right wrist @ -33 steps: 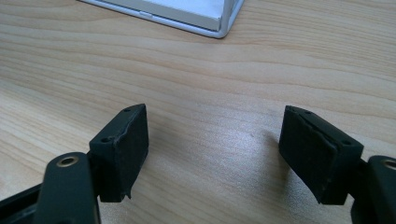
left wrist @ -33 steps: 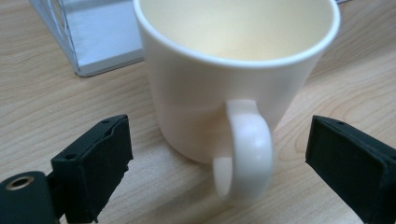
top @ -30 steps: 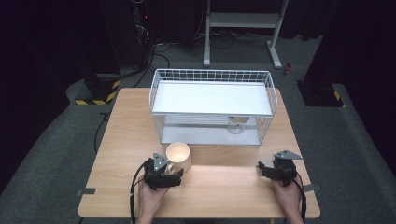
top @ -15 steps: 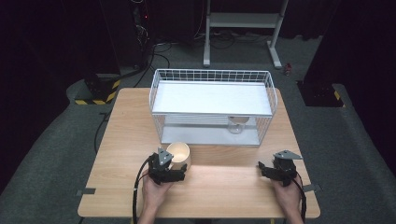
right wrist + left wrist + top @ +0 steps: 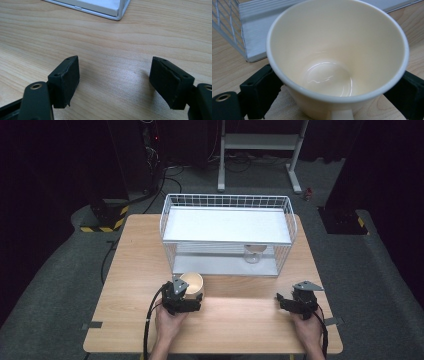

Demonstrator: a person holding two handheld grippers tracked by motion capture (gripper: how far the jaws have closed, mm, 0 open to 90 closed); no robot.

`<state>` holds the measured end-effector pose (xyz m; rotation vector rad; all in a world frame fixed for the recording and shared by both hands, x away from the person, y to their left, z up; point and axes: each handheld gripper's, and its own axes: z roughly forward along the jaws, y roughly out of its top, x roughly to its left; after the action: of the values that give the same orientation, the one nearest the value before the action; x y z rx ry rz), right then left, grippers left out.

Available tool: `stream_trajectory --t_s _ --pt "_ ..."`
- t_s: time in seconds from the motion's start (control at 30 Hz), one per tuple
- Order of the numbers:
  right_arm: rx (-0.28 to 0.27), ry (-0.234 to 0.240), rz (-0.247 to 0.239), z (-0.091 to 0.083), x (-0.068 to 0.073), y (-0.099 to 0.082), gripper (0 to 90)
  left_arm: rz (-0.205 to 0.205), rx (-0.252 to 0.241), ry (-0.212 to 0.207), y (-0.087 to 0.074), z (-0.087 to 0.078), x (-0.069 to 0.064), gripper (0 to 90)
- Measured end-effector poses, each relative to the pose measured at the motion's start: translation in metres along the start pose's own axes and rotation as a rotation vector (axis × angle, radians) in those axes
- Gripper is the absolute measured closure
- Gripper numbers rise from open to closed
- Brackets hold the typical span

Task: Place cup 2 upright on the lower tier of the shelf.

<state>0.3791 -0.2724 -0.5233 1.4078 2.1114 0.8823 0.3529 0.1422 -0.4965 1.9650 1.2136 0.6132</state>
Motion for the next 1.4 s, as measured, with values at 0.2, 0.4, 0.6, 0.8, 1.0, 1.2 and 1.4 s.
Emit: stream_trajectory --t_s 0.2,0.4,0.6,0.8,1.0,1.2,1.4 --pt "-0.001 0.0 -0.002 0.0001 -0.0001 0.0 24.5 -0.002 -0.001 0.002 0.0014 0.0028 -0.0006 8.2" --pt "-0.001 0.0 -0.002 0.0001 -0.0001 0.0 24.5 0.002 0.0 0.009 0.0018 0.0038 -0.0018 8.5" --pt "-0.003 0.0 -0.005 0.0002 -0.0003 -0.0001 24.6 0.007 -0.001 0.009 0.0016 0.0034 -0.0018 8.9" --pt "-0.002 0.0 -0.005 0.0002 -0.0003 -0.0001 24.5 0.001 -0.001 0.014 0.0018 0.003 -0.0025 9.3" --pt "-0.002 0.0 -0.005 0.0002 -0.0003 -0.0001 24.5 0.0 -0.006 0.02 0.0016 0.003 -0.003 9.4" --pt "-0.002 -0.001 -0.007 0.0002 -0.0002 0.0 24.1 0.012 -0.001 0.034 0.0027 0.0022 -0.0047 9.4" --pt "-0.001 -0.001 -0.004 0.0002 0.0 -0.0001 24.1 0.004 0.002 0.028 0.0039 0.0017 -0.0018 9.4"
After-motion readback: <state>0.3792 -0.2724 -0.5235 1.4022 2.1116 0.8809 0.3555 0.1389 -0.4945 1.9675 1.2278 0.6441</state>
